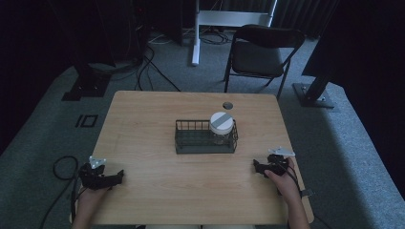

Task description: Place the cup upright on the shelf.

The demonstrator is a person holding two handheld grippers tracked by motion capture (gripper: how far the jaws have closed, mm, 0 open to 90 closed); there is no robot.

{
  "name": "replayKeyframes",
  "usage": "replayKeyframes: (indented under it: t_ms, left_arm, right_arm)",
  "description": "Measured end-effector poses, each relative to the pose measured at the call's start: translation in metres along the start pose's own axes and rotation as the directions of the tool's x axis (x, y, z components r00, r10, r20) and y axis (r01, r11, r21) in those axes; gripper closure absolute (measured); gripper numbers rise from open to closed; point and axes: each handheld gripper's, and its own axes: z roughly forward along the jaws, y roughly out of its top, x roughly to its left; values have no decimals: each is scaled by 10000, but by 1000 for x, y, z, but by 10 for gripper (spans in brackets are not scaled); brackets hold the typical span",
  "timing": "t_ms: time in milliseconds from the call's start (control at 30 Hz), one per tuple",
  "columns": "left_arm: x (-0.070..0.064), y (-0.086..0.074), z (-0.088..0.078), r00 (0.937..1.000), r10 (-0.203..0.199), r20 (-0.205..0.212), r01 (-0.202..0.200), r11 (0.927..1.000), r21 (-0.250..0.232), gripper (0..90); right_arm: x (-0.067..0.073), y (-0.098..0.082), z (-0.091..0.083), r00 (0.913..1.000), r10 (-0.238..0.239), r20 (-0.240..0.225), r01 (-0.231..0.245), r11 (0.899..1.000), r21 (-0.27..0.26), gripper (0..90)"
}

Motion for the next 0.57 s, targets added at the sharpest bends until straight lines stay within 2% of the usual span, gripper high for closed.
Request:
replayKeyframes:
  t_ms: [200, 467, 567]
  left_arm:
    - [0, 0, 0, 10000, 3, 1, -3, 10000, 4, 2]
    - [0, 0, 0, 10000, -33, 1, 33, 10000, -6, 2]
    - [-1, 1, 1, 9998, -151, -117, 151, 9999, 0, 2]
  right_arm:
    - [-4, -2, -2, 9992, -264, -284, 264, 9997, -5, 121]
    - [-4, -2, -2, 9992, -279, -295, 279, 9996, -5, 121]
    - [-4, -2, -2, 9992, -281, -294, 281, 9996, -6, 121]
